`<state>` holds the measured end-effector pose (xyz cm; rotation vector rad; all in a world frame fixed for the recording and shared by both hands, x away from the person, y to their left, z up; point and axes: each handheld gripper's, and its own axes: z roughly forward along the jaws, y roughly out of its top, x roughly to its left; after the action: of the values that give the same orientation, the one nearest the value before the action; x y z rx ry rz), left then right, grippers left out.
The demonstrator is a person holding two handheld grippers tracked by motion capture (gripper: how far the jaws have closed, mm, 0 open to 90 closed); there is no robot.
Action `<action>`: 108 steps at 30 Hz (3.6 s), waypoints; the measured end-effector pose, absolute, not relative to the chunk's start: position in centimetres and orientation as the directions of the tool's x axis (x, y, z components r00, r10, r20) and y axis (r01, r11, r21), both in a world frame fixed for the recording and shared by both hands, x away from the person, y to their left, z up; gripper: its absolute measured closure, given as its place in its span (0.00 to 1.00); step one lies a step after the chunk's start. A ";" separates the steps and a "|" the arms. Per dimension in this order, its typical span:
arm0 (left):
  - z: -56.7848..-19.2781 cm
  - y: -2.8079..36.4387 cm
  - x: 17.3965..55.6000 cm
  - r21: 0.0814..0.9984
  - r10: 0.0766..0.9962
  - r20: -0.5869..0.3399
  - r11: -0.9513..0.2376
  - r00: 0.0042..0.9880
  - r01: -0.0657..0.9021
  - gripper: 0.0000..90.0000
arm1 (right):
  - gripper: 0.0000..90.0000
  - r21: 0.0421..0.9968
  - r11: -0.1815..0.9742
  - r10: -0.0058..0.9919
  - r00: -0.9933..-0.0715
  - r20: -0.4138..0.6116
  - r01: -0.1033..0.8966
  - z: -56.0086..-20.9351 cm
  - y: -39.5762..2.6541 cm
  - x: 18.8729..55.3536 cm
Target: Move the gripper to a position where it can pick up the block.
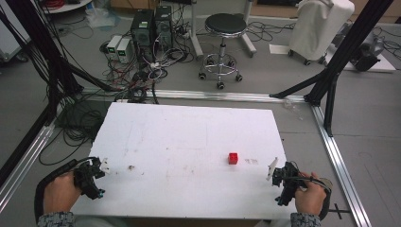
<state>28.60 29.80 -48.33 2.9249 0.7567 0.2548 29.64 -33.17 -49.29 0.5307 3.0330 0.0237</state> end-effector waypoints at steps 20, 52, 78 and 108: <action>-48.3 29.9 28.6 0.157 0.494 0.139 -0.867 0.859 0.473 0.27 | 0.03 0.030 0.945 0.326 -0.944 -0.056 0.324 -49.3 -33.1 29.6; -48.4 30.6 28.6 0.188 0.519 0.140 -0.850 0.843 0.492 0.27 | 0.03 0.137 0.956 0.273 -0.958 -0.093 0.259 -47.4 -33.5 33.0; -48.6 30.7 28.9 0.202 0.525 0.141 -0.845 0.840 0.494 0.27 | 0.03 0.100 0.994 0.050 -0.987 -0.155 0.035 -41.0 -26.1 41.1; -48.7 30.8 29.0 0.213 0.530 0.137 -0.841 0.837 0.498 0.27 | 0.03 0.023 0.999 -0.043 -0.999 -0.030 -0.044 -49.1 -19.5 43.5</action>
<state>29.04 30.79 -48.65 2.8475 0.8036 0.2848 43.51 -19.52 -49.15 -0.0678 3.1111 0.0376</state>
